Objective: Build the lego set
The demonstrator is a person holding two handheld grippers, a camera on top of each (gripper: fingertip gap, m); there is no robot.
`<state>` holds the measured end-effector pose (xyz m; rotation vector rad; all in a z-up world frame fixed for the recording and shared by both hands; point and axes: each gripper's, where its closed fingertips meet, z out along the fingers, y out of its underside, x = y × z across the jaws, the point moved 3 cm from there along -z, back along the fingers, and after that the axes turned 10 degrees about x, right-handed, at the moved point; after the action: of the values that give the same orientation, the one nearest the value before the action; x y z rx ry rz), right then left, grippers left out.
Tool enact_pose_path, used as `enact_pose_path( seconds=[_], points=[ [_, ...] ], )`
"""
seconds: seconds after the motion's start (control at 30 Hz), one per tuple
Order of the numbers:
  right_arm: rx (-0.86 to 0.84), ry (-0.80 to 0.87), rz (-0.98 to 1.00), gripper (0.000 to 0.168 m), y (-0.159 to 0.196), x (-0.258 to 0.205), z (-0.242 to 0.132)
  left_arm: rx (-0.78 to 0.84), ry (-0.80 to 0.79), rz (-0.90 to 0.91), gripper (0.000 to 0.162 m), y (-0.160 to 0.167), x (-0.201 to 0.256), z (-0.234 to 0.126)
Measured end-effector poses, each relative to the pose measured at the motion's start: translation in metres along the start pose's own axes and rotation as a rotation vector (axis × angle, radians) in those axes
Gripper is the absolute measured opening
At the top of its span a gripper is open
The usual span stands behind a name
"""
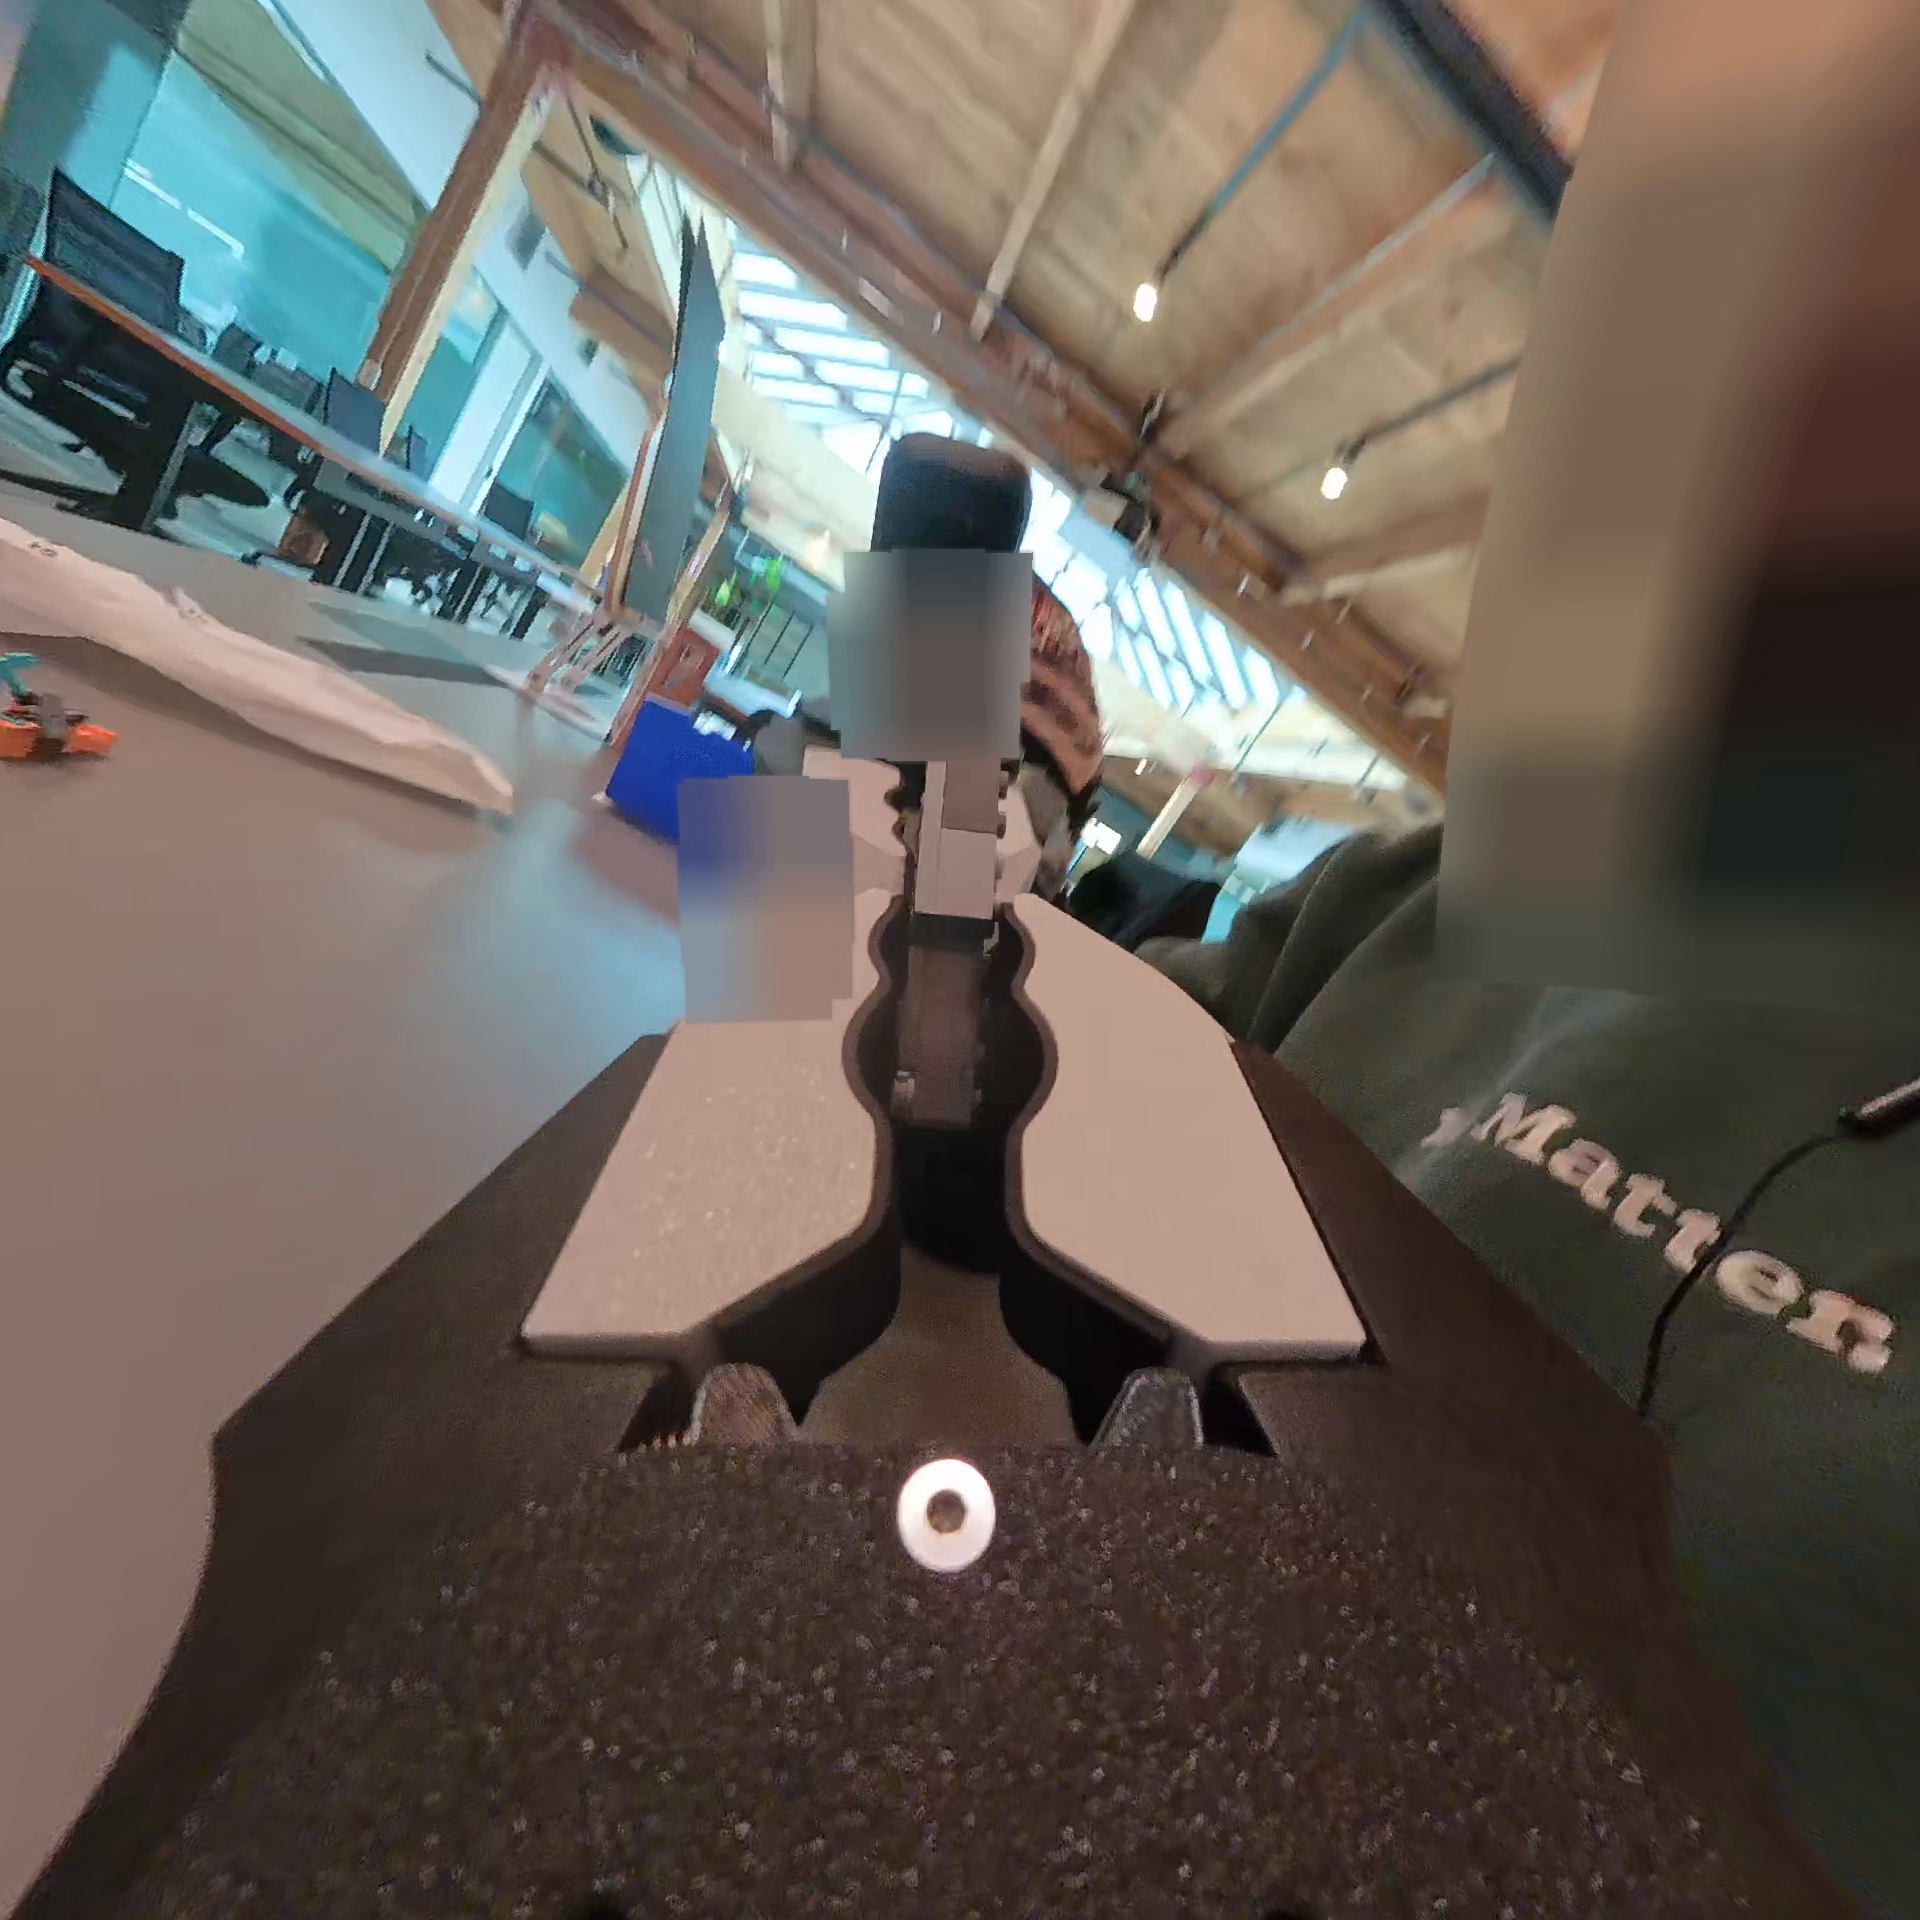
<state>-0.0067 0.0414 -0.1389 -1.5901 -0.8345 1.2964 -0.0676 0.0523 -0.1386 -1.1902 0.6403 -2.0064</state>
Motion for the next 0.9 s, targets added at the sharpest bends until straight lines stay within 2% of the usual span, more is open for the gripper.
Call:
enact_pose_path(
  seconds=[0.13, 0.3, 0.6, 0.9],
  points=[
    [-0.087, 0.014, -0.002, 0.004, 0.002, -0.002, -0.003, -0.178, -0.038, 0.153, 0.024, 0.008, -0.003, 0.000],
    [-0.196, 0.057, -0.058, 0.004, 0.005, -0.001, -0.005, -0.329, -0.060, 0.297, 0.022, 0.018, -0.006, 0.004],
    [-0.319, 0.081, -0.142, 0.004, 0.012, -0.003, -0.007, -0.379, -0.021, 0.297, 0.016, 0.025, -0.005, 0.006],
    [-0.213, 0.049, -0.246, 0.006, 0.009, -0.010, -0.004, -0.361, 0.024, 0.341, 0.016, 0.024, 0.002, 0.006]
  ],
)
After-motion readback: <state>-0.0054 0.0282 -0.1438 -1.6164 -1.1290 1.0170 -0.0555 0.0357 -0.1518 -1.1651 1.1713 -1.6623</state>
